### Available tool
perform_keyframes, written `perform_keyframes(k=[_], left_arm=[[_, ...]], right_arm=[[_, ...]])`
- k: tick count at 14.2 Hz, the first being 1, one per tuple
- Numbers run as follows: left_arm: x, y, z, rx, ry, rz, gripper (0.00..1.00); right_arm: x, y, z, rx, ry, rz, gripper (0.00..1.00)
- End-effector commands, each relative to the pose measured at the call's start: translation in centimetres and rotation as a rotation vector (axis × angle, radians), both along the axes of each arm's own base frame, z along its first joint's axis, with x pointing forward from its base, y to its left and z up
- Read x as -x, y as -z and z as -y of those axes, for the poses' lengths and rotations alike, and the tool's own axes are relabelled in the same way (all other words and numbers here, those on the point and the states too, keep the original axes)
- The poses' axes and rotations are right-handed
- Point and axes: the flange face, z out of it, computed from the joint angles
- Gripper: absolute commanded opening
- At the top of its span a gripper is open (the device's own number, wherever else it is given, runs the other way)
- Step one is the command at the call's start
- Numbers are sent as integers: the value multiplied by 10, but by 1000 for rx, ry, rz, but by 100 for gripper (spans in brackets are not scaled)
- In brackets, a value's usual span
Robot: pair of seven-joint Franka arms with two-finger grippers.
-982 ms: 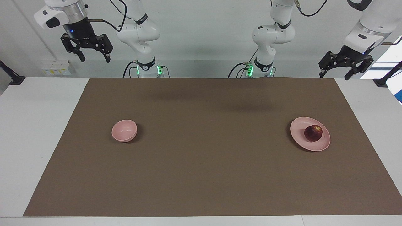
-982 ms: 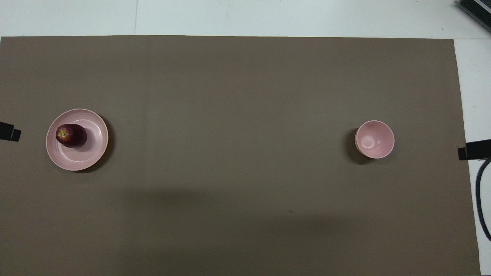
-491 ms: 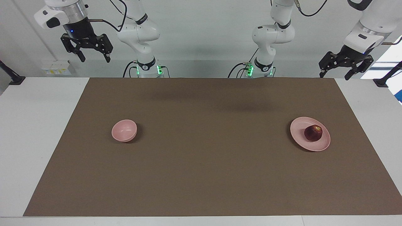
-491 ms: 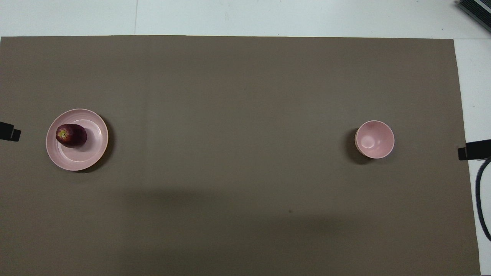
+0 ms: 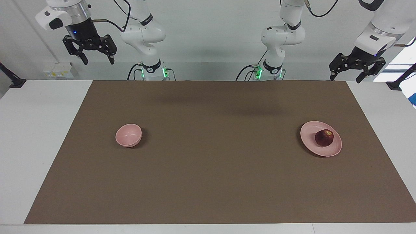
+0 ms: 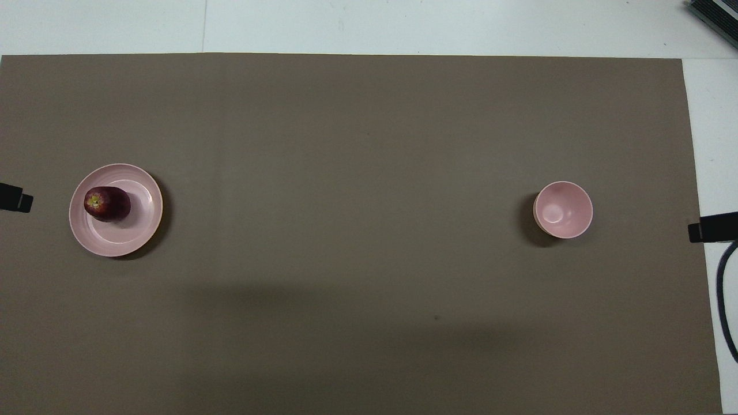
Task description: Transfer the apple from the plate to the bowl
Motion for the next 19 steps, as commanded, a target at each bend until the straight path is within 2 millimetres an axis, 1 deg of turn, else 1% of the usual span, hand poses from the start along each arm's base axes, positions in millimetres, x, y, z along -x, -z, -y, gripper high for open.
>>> perform_keyframes(k=[1, 3, 7, 11, 13, 16, 17, 18, 19], left_arm=[[5, -3, 3, 8, -4, -2, 100], [6, -3, 3, 8, 4, 15, 100], [1, 3, 2, 7, 7, 47, 100], [-1, 25, -5, 8, 4, 81, 100], [-4, 40, -5, 8, 22, 78, 100], [-9, 76, -11, 6, 62, 79, 100], [-10, 92, -15, 5, 68, 84, 100], [-12, 103, -25, 4, 61, 101, 100], [-13, 113, -31, 3, 76, 110, 100]], right_arm=[[5, 4, 3, -9, -20, -21, 100], [7, 2, 3, -9, -20, -16, 100], [7, 2, 3, -9, -20, -15, 100], [7, 2, 3, -9, -20, -16, 100], [7, 2, 3, -9, -18, -16, 100], [7, 2, 3, -9, -18, -16, 100], [7, 2, 3, -9, -18, -16, 100], [7, 2, 3, -10, -20, -18, 100], [7, 2, 3, -10, -20, -18, 100]])
